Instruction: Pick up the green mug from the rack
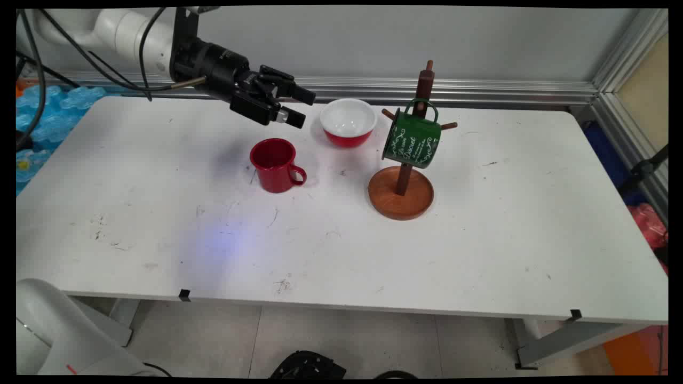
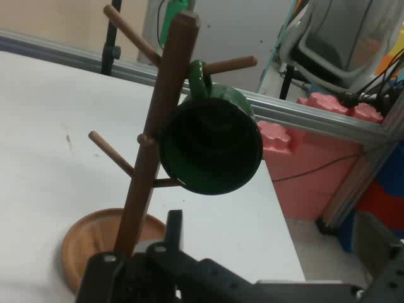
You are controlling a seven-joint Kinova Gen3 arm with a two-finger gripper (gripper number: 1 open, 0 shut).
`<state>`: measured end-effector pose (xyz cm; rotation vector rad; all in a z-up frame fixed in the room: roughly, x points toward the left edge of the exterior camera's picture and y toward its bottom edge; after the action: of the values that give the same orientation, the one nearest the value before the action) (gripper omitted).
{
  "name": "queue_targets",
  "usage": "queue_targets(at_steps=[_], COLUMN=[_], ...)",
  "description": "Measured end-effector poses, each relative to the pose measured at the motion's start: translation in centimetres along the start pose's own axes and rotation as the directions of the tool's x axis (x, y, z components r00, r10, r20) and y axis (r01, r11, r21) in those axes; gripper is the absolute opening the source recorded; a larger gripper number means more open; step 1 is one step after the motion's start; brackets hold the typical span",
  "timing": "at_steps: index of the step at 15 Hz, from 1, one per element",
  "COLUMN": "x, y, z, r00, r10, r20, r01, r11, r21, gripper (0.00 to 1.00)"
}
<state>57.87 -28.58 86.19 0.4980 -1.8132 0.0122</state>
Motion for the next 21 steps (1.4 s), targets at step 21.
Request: queue_targets(at_steps=[21], x=[-3.4], y=[-1.7], z=[5.7], r00=[0.999], r10=[0.030], r20=[-0.015], r01=[-0.030], r11=[0.999], r21=[-0.045], gripper=[1.00])
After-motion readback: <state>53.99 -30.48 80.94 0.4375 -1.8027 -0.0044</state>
